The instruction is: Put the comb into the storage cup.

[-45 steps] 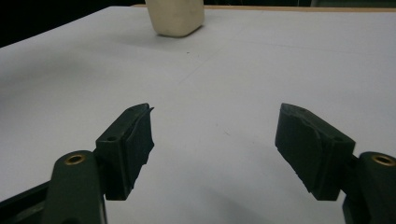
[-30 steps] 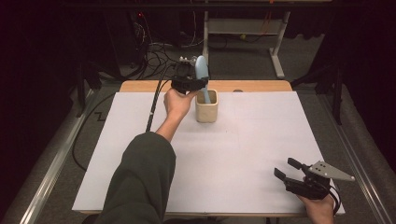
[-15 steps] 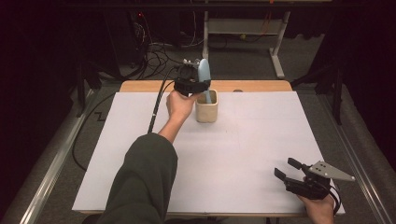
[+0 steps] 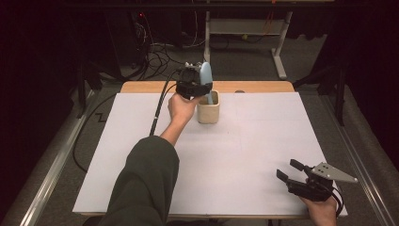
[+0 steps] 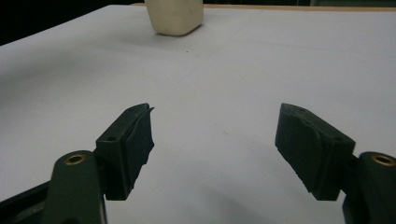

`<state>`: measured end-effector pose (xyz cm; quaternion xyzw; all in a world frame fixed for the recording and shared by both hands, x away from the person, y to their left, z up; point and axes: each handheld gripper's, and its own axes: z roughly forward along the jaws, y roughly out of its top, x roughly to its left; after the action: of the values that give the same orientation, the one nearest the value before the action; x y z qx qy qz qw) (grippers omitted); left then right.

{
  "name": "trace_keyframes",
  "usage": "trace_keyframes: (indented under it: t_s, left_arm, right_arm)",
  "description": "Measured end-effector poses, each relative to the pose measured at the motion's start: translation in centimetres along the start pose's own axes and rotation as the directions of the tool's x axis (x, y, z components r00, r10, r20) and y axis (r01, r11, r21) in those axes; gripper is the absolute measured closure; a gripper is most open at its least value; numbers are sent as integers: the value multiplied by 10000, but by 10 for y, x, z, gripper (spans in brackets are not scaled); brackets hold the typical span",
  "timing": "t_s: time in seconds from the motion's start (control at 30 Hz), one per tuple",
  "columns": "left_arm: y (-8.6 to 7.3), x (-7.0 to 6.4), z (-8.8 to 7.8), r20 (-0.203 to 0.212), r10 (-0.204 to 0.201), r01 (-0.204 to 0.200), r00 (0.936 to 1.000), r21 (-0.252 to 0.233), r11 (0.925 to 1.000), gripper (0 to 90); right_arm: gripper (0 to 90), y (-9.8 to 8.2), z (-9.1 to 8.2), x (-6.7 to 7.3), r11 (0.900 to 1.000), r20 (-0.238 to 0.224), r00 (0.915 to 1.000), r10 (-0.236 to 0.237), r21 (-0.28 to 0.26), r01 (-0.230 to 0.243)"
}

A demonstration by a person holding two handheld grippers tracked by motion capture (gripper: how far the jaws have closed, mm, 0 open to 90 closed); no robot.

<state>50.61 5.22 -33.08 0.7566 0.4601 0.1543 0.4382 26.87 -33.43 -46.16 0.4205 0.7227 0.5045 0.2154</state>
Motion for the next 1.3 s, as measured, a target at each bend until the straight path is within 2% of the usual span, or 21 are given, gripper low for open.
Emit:
trace_keyframes:
  t_s: [1.3]
  left_arm:
    - [-9, -4, 14, -113, 376, -369, 9992, 523, 9980, 495]
  right_arm:
    - [281, 0, 0, 0, 10000, 8, 10000, -42, 29, 42]
